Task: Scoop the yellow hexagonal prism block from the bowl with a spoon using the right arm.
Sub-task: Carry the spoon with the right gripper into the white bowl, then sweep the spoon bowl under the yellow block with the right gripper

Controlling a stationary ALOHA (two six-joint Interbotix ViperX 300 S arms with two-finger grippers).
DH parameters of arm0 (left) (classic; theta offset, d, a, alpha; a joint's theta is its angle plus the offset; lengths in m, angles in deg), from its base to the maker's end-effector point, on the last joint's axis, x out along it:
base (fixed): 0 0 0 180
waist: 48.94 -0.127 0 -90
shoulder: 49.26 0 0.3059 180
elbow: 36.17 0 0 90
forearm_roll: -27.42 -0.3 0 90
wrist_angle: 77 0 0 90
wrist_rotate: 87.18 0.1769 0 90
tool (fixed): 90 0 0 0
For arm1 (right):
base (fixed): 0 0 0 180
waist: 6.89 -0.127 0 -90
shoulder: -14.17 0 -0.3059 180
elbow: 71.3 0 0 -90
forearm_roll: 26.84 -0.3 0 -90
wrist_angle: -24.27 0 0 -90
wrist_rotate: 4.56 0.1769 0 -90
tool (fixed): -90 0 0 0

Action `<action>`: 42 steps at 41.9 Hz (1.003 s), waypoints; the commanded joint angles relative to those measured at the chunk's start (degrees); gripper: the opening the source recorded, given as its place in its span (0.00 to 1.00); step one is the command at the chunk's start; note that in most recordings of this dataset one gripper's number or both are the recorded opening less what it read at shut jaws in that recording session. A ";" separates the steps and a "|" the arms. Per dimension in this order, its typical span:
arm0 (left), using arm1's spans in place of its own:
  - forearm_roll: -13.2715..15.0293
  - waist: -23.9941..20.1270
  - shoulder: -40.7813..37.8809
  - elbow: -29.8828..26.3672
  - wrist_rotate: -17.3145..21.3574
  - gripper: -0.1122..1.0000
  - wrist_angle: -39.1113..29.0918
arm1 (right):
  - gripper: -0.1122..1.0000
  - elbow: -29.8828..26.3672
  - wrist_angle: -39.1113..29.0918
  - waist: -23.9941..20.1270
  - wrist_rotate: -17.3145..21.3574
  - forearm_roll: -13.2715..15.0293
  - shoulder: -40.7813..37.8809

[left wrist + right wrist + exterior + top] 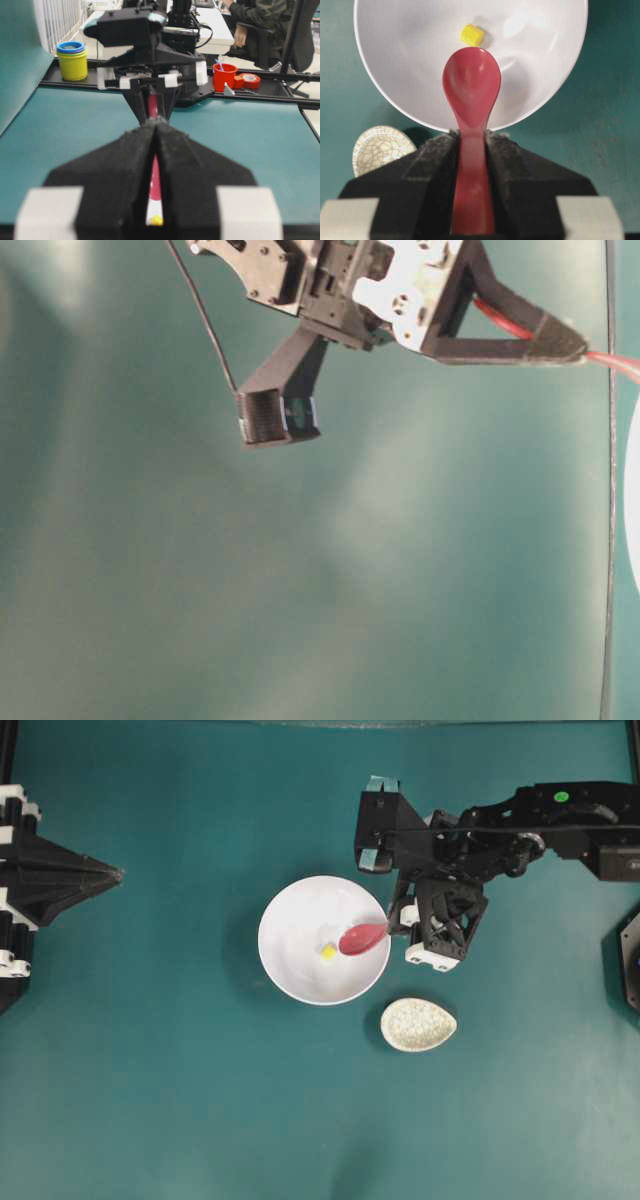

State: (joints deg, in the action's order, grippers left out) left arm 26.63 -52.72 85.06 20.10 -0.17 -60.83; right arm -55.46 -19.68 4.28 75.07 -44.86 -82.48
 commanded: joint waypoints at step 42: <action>0.00 -0.62 -0.26 -1.32 0.00 0.10 0.09 | 0.31 -1.58 14.68 -2.72 -0.70 0.09 -7.65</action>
State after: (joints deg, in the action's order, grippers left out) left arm 26.63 -53.16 85.06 20.10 -0.17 -61.00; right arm -55.81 -6.67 1.46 74.54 -44.86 -90.92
